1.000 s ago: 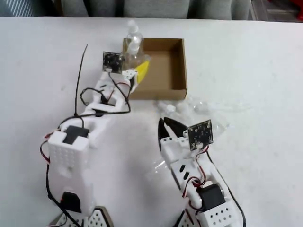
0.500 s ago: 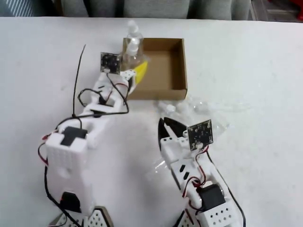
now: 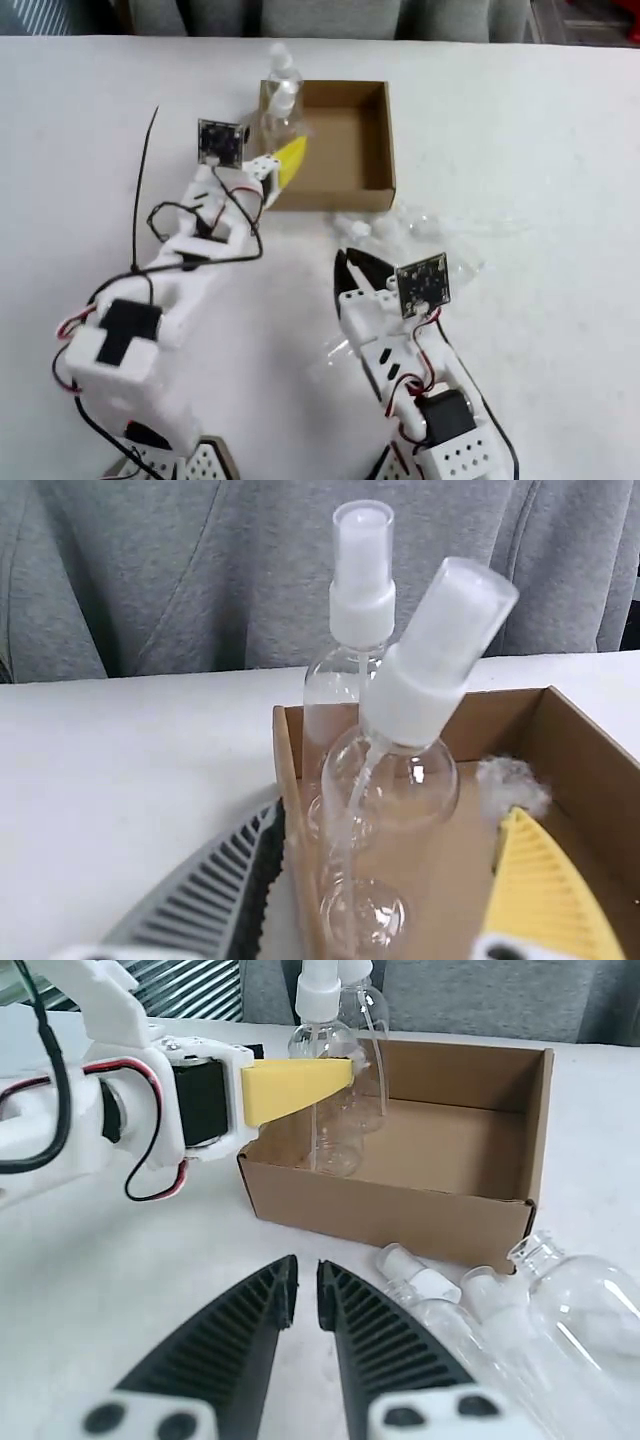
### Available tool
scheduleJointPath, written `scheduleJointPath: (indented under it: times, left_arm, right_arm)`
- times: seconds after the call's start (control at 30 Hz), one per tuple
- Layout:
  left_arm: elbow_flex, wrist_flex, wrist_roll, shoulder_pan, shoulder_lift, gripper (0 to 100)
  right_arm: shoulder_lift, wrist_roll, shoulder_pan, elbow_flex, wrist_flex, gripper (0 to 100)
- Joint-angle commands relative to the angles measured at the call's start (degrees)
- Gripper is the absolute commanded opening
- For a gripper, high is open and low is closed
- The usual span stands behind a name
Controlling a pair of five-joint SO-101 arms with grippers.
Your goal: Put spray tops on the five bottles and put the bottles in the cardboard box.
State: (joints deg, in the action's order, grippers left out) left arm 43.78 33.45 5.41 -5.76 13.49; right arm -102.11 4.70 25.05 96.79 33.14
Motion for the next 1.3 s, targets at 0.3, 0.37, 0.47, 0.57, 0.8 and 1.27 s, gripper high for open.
scheduleJointPath:
  times: [0.3, 0.37, 0.47, 0.57, 0.8, 1.27]
  left_arm:
    - [18.20, -32.35, -4.92, 0.13, -44.00, 32]
    - [18.99, -40.00, -6.86, 0.13, -50.15, 32]
    - [18.99, -50.99, -7.47, 0.13, -58.15, 32]
    - [18.99, -58.81, -7.56, -1.27, -64.66, 32]
    - [16.00, -77.01, -7.30, -4.09, -76.70, 32]
    - [-5.71, -113.58, -7.03, -18.68, -79.52, 32]
  right_arm:
    - [0.13, 0.18, -0.84, 0.09, 0.13, 1.6]
    - [0.13, 0.18, -2.24, 0.09, 0.04, 1.6]
    - [-0.22, -0.35, -4.97, 0.09, -0.13, 1.6]
    - [0.04, -3.60, -7.60, 0.09, 0.13, 1.6]
    - [0.22, -4.57, -21.23, 0.09, 0.31, 1.6]
    - [0.22, -9.67, -37.41, 0.09, 8.75, 1.6]
